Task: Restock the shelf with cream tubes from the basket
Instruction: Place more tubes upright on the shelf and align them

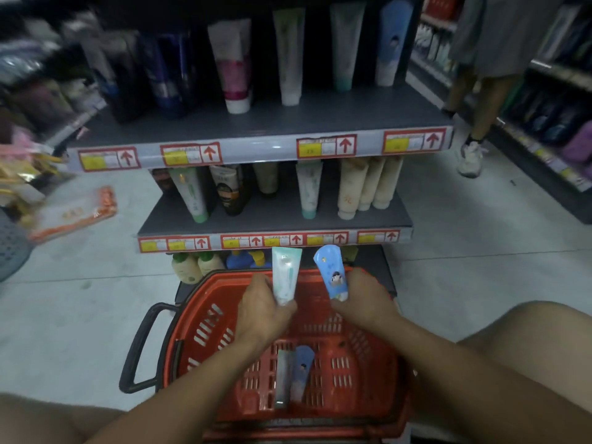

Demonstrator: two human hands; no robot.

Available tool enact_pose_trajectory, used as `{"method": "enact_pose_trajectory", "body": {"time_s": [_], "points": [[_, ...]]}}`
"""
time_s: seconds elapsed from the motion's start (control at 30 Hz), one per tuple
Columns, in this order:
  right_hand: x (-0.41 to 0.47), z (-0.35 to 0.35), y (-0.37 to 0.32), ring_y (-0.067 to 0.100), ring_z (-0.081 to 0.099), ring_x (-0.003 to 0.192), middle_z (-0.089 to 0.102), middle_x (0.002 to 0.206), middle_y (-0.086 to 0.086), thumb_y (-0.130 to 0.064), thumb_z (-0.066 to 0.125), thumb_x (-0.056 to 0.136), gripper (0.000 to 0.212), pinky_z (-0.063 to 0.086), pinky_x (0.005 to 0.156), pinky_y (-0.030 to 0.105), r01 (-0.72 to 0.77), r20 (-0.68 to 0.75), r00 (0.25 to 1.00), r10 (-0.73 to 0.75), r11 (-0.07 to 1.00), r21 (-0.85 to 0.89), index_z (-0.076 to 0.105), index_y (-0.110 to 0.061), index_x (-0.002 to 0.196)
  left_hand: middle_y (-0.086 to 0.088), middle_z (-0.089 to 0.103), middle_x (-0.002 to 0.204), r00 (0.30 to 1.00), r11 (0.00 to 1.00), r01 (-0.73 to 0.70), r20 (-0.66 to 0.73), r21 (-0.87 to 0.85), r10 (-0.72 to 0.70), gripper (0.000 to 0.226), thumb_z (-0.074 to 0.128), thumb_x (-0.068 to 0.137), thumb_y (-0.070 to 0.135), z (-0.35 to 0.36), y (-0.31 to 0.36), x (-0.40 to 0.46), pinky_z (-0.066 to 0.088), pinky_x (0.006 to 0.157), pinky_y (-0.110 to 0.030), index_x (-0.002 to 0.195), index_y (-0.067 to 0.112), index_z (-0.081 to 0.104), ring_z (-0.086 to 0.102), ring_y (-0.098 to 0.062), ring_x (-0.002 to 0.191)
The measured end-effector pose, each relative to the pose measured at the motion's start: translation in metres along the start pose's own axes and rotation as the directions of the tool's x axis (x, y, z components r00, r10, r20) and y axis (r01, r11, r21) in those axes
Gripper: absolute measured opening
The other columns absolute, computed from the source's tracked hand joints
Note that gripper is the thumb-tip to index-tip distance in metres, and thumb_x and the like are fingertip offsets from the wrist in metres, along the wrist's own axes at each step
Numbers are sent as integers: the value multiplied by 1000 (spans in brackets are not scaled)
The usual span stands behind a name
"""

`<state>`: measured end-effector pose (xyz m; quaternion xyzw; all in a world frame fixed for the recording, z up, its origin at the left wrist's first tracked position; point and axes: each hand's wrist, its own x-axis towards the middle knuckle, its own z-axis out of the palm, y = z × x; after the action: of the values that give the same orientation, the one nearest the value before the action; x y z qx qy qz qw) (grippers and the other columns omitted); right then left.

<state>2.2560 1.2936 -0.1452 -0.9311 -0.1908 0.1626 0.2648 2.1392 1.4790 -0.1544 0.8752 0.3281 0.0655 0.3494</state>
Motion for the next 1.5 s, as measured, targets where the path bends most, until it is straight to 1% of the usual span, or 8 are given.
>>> {"method": "enact_pose_trajectory", "body": {"time_s": [0.13, 0.3, 0.47, 0.6, 0.77, 0.93, 1.1, 1.5], "points": [[-4, -42, -11, 19, 64, 74, 63, 86, -1, -48, 66, 77, 31, 45, 53, 33, 13, -124, 992, -7, 999, 49, 55, -22, 90, 4, 68, 103, 994, 994, -95, -64, -48, 92, 48, 85, 76, 36, -23, 47, -3, 46, 63, -26, 108, 23, 51, 69, -19, 95], [-6, -105, -26, 18, 63, 79, 60, 91, -6, -50, 69, 73, 34, 52, 64, 35, 94, -321, 945, -60, 991, 91, 53, -27, 93, 9, 64, 104, 962, 967, -243, -148, -74, 231, 47, 85, 80, 40, -49, 109, -4, 41, 52, -10, 107, 25, 49, 64, -11, 95], [2, -171, -38, 19, 66, 86, 65, 100, -1, -42, 76, 72, 39, 58, 73, 40, 171, -526, 846, -82, 978, 122, 54, -27, 100, 18, 59, 95, 917, 926, -360, -224, -109, 330, 47, 84, 77, 44, -72, 172, 7, 62, 76, -37, 105, 34, 48, 66, -9, 95], [19, -211, -46, 16, 67, 85, 67, 99, -4, -44, 77, 74, 40, 57, 67, 37, 209, -618, 783, -74, 966, 149, 55, -26, 103, 19, 62, 98, 886, 887, -430, -266, -169, 379, 46, 84, 80, 41, -87, 216, 24, 61, 77, -33, 109, 33, 50, 67, -7, 98], [49, -251, -53, 12, 66, 91, 67, 106, -3, -42, 81, 79, 43, 48, 61, 24, 225, -661, 747, -75, 963, 145, 57, -25, 111, 7, 63, 115, 856, 865, -478, -301, -153, 420, 49, 84, 84, 41, -101, 263, 54, 48, 67, -17, 113, 28, 47, 64, -11, 108], [82, -269, -61, 11, 66, 96, 66, 114, -2, -37, 85, 83, 50, 43, 57, 17, 219, -678, 733, -56, 963, 157, 55, -22, 119, 6, 64, 118, 838, 864, -488, -341, -121, 425, 52, 84, 81, 42, -100, 293, 86, 63, 82, -38, 114, 29, 46, 67, -15, 110], [114, -272, -62, 11, 69, 96, 66, 116, -3, -38, 84, 83, 49, 62, 67, 29, 230, -695, 716, -67, 962, 145, 53, -26, 119, 2, 65, 118, 850, 879, -456, -360, -141, 383, 52, 85, 83, 39, -92, 307, 116, 62, 85, -39, 116, 25, 48, 68, -21, 112], [150, -258, -49, 16, 67, 97, 67, 115, 1, -35, 85, 82, 51, 59, 75, 34, 271, -707, 702, -84, 950, 156, 56, -22, 122, 3, 65, 123, 863, 887, -433, -357, -159, 357, 58, 87, 81, 45, -80, 304, 148, 63, 88, -38, 119, 29, 47, 68, -19, 115]]}}
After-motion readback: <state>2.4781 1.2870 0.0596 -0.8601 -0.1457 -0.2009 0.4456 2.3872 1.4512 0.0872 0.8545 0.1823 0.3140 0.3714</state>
